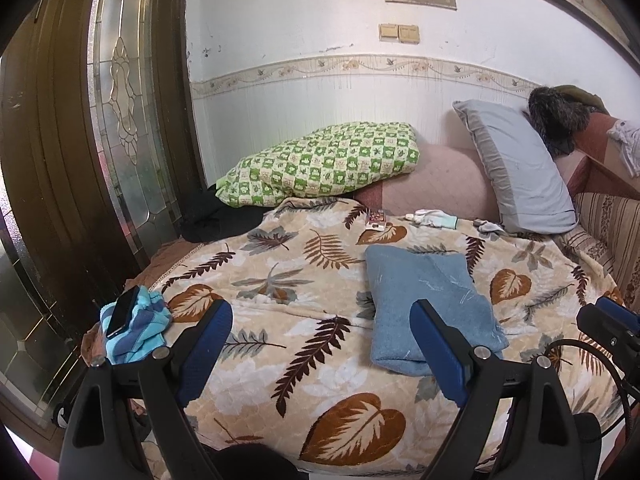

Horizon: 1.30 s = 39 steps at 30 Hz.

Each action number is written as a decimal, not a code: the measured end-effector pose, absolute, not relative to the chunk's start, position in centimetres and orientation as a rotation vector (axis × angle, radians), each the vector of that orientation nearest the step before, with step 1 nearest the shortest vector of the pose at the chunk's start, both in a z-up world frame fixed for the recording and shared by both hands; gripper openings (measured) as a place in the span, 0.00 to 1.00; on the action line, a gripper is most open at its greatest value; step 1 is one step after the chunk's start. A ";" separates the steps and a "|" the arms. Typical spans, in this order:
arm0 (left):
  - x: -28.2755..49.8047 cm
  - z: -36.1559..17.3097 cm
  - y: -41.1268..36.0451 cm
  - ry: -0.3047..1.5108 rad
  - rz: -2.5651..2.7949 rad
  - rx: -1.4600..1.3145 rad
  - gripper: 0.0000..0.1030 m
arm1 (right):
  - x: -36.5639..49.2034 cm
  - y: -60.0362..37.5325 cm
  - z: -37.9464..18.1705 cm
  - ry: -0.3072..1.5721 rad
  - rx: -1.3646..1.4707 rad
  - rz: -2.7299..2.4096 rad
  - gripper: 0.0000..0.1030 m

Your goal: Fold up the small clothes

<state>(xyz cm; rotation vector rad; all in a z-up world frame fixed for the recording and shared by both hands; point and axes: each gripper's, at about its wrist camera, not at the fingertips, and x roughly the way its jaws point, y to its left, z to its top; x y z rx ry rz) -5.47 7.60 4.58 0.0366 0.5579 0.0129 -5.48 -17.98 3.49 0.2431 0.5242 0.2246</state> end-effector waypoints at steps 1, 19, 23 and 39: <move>-5.7 4.8 7.7 0.552 0.013 0.035 0.88 | -5.7 -17.9 3.7 0.520 0.240 0.226 0.68; -8.5 7.3 9.2 0.497 0.031 0.019 0.88 | -8.3 -16.8 6.4 0.442 0.205 0.254 0.68; -9.4 8.1 10.0 0.492 0.039 0.019 0.88 | -8.6 -16.5 7.1 0.429 0.204 0.263 0.68; -10.7 8.0 14.7 0.474 0.081 -0.044 0.88 | -7.5 -11.1 7.6 0.431 0.107 0.326 0.69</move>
